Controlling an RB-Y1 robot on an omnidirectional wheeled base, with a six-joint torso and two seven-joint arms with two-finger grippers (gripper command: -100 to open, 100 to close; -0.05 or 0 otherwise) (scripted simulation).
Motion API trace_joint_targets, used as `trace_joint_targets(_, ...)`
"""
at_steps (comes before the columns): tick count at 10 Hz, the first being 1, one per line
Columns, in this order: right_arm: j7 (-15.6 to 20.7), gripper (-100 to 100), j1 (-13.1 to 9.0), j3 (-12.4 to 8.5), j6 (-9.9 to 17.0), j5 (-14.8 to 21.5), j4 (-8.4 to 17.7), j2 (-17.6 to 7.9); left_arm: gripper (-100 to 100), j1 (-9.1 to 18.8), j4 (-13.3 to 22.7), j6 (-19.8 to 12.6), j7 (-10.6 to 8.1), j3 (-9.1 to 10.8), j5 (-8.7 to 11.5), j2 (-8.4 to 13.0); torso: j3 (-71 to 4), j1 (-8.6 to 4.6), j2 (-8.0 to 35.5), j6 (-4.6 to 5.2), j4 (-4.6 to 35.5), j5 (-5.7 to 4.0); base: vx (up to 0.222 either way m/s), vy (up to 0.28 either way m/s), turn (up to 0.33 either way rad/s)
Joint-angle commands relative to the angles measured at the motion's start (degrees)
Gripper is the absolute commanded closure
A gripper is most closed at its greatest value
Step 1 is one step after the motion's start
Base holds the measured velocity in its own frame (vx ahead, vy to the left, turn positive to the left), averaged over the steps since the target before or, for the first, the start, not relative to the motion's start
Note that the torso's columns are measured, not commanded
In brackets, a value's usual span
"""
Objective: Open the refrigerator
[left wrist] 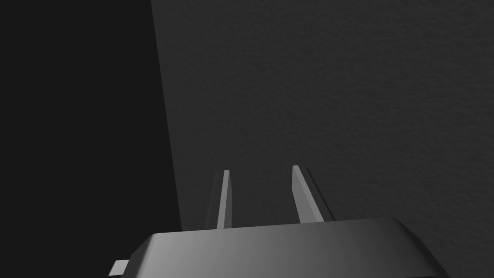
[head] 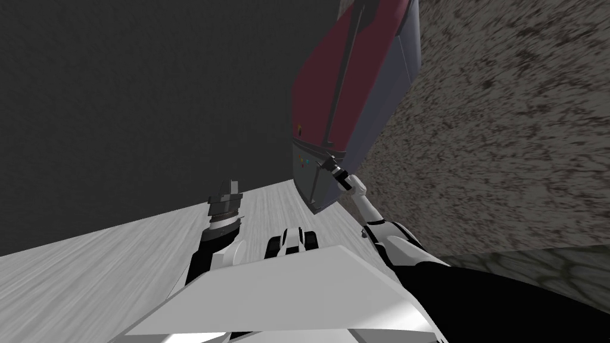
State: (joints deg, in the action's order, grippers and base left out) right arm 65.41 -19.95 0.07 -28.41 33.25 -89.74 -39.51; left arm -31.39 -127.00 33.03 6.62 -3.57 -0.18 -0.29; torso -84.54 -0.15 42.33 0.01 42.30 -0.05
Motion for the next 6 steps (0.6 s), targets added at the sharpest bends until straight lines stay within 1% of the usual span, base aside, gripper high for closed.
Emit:
trace_joint_targets(1, 2.7, -100, -2.5, -0.1, 0.1, 2.0, 3.5, -2.1, 0, 0.0, 0.0, 0.0, 0.0, 0.0, 0.0, 0.0, 0.0, 0.0, 0.0, -0.01, 0.0, 0.0, 0.011, 0.053, -0.02)
trace_joint_targets(4, 6.5, -100, -5.8, -0.7, 0.5, 5.4, 8.1, -6.9, 0, 0.0, 0.0, 0.0, 0.0, 0.0, 0.0, 0.0, 0.0, 0.33, 0.0, -0.02, 0.0, 0.11, 0.006, 0.111, -0.027)
trace_joint_targets(6, 8.5, -100, -7.5, -0.9, 0.8, 7.2, 10.6, -10.0, 0, 0.0, 0.0, 0.0, 0.0, 0.0, 0.0, 0.0, 0.0, 0.12, -0.1, -0.02, 0.0, 0.04, 0.008, 0.1, -0.018)
